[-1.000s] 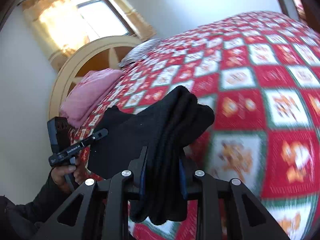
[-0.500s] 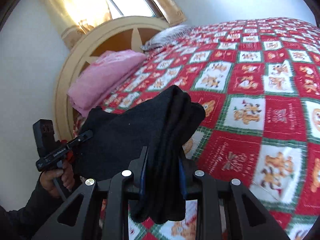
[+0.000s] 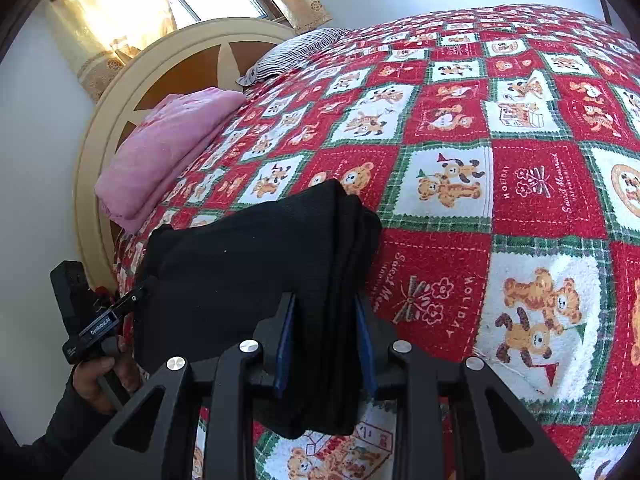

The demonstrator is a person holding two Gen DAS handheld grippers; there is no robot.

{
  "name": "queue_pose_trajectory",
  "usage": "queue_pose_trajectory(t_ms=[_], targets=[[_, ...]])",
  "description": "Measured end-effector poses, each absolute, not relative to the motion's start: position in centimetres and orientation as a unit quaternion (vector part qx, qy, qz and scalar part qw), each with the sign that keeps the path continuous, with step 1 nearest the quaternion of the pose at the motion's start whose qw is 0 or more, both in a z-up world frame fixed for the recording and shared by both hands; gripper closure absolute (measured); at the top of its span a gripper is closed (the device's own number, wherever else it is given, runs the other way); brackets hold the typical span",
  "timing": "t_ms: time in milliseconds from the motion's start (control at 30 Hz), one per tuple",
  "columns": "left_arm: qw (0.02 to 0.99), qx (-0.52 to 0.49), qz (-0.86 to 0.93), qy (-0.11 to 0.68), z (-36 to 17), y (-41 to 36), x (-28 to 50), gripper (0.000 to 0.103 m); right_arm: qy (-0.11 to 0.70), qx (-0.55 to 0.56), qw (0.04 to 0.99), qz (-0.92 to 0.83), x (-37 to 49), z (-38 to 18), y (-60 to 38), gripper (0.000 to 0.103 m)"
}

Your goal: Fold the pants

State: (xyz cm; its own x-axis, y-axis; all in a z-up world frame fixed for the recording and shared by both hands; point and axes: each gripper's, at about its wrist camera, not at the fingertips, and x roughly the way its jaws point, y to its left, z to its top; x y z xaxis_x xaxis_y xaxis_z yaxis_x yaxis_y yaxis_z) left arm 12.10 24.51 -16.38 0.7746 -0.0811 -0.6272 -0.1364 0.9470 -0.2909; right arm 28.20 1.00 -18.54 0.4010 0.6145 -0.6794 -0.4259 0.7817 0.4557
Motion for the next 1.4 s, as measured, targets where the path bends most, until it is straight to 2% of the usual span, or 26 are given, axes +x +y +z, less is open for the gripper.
queue_pose_trajectory(t_ms=[267,367,433,500,567,667,1033,1133,1200,1233,1300,1400], targets=[[0.932,-0.132,0.039,0.335,-16.2,24.2,11.9,0.020,0.444,0.096,0.838,0.303,27.8,-18.6,1.1,0.071],[0.931,-0.130,0.047,0.337,-16.2,24.2,11.8,0.017,0.447,0.092,0.841,0.290,27.8,-18.6,1.3,0.065],[0.931,-0.126,0.054,0.340,-16.0,24.1,11.7,0.016,0.444,0.084,0.849,0.275,27.6,-18.4,1.2,0.054],[0.930,-0.119,0.056,0.342,-15.8,23.9,11.6,0.015,0.439,0.078,0.856,0.263,27.3,-18.1,1.0,0.048],[0.929,-0.111,0.063,0.346,-15.5,23.8,11.4,0.013,0.436,0.076,0.859,0.257,27.0,-17.7,0.8,0.048],[0.929,-0.103,0.067,0.349,-15.0,23.5,10.9,0.012,0.426,0.069,0.868,0.245,26.2,-16.8,0.3,0.041],[0.931,-0.077,0.082,0.348,-13.1,22.6,9.4,0.012,0.420,0.069,0.868,0.256,23.9,-15.2,-0.4,0.038],[0.937,-0.066,0.092,0.329,-11.2,22.0,8.6,0.011,0.394,0.062,0.880,0.259,21.6,-13.0,-0.9,0.038],[0.944,-0.063,0.097,0.310,-9.6,21.5,8.0,0.002,0.374,0.046,0.889,0.262,19.8,-11.2,-1.1,0.037],[0.947,-0.061,0.099,0.298,-8.7,21.1,7.6,0.001,0.363,0.033,0.894,0.259,18.8,-10.3,-1.2,0.033],[0.953,-0.053,0.094,0.282,-7.4,20.1,7.0,0.000,0.339,0.010,0.906,0.254,16.8,-8.6,-1.4,0.028],[0.959,-0.036,0.091,0.267,-5.6,18.7,6.3,0.000,0.302,-0.012,0.919,0.254,13.9,-6.2,-2.0,0.028]])
